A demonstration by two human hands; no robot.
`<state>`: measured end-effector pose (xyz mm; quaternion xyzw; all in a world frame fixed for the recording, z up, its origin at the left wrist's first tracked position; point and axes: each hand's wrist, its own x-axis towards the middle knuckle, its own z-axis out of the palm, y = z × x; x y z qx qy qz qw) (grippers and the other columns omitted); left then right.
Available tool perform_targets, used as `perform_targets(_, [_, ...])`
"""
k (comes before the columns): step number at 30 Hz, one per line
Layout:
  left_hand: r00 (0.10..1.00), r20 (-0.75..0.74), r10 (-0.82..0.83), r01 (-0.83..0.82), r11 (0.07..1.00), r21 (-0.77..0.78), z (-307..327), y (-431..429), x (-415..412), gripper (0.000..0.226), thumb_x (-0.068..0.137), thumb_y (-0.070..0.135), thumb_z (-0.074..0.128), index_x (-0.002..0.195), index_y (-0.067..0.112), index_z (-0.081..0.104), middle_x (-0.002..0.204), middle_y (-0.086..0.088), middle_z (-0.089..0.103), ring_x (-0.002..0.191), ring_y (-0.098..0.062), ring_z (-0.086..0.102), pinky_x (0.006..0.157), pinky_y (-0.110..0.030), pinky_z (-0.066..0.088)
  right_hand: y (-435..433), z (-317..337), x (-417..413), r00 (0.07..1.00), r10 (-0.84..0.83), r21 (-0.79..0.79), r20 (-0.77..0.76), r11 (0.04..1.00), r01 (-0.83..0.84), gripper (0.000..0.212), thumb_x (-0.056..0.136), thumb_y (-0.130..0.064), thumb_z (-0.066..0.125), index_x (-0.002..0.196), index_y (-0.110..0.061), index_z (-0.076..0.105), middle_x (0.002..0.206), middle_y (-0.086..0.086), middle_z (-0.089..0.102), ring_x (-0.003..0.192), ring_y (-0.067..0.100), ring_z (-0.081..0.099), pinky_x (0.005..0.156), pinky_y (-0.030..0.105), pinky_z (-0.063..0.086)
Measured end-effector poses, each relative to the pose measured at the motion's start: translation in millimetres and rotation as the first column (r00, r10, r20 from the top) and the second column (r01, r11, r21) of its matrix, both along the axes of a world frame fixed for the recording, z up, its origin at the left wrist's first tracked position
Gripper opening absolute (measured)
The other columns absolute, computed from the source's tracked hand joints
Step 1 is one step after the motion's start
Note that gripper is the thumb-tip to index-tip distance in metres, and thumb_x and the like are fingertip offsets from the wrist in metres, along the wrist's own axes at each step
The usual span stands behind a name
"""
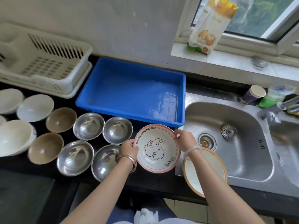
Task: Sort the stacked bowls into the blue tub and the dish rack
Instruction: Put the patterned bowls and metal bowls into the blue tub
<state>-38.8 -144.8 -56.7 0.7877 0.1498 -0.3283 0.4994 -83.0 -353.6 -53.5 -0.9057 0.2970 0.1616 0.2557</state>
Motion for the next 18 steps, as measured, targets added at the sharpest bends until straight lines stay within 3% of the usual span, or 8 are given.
perform_targets(3, [0.999, 0.024, 0.045, -0.044, 0.998, -0.041, 10, 8, 12, 0.035, 0.080, -0.008, 0.046, 0.090, 0.020, 0.065, 0.094, -0.006, 0.068, 0.092, -0.032, 0.066, 0.080, -0.052, 0.055, 2, 14, 5, 0.998, -0.013, 0.075, 0.066, 0.997, 0.008, 0.016, 0.090, -0.016, 0.052, 0.093, -0.016, 0.067, 0.081, 0.005, 0.066, 0.074, 0.026, 0.064, 0.061, 0.032, 0.055])
perform_targets(6, [0.991, 0.042, 0.128, -0.124, 0.988, -0.092, 26, 17, 29, 0.033, 0.081, -0.005, 0.050, 0.100, 0.016, 0.065, 0.084, 0.004, 0.066, 0.076, -0.020, 0.067, 0.065, -0.038, 0.058, 4, 35, 15, 0.990, -0.025, 0.143, 0.136, 0.990, 0.005, 0.017, 0.088, -0.011, 0.054, 0.092, -0.010, 0.070, 0.085, 0.011, 0.070, 0.077, 0.034, 0.067, 0.072, 0.047, 0.058])
perform_targets(8, [0.980, 0.039, 0.193, -0.186, 0.972, -0.142, 40, 23, 42, 0.027, 0.080, -0.003, 0.052, 0.094, 0.016, 0.065, 0.078, 0.003, 0.067, 0.069, -0.017, 0.065, 0.060, -0.032, 0.057, 6, 49, 27, 0.984, -0.045, 0.194, 0.172, 0.981, 0.011, 0.016, 0.088, -0.009, 0.055, 0.092, -0.011, 0.070, 0.083, 0.009, 0.070, 0.074, 0.031, 0.069, 0.069, 0.045, 0.060])
perform_targets(12, [0.949, 0.088, 0.303, -0.279, 0.937, -0.211, 63, 32, 76, 0.018, 0.084, 0.006, 0.057, 0.101, 0.008, 0.063, 0.088, -0.009, 0.066, 0.078, -0.025, 0.062, 0.077, -0.038, 0.055, 13, 69, 65, 0.963, -0.153, 0.328, 0.220, 0.942, 0.074, 0.012, 0.086, -0.007, 0.058, 0.085, -0.016, 0.066, 0.072, 0.007, 0.070, 0.060, 0.025, 0.071, 0.052, 0.032, 0.060])
perform_targets(18, [0.916, 0.020, 0.400, -0.371, 0.868, -0.330, 66, 44, 132, 0.016, 0.087, 0.005, 0.056, 0.101, 0.011, 0.058, 0.081, -0.008, 0.059, 0.064, -0.023, 0.057, 0.051, -0.029, 0.057, 34, 68, 133, 0.916, -0.329, 0.468, 0.228, 0.862, 0.193, 0.018, 0.085, 0.000, 0.053, 0.091, -0.011, 0.066, 0.061, 0.005, 0.067, 0.045, 0.015, 0.068, 0.043, 0.024, 0.055])
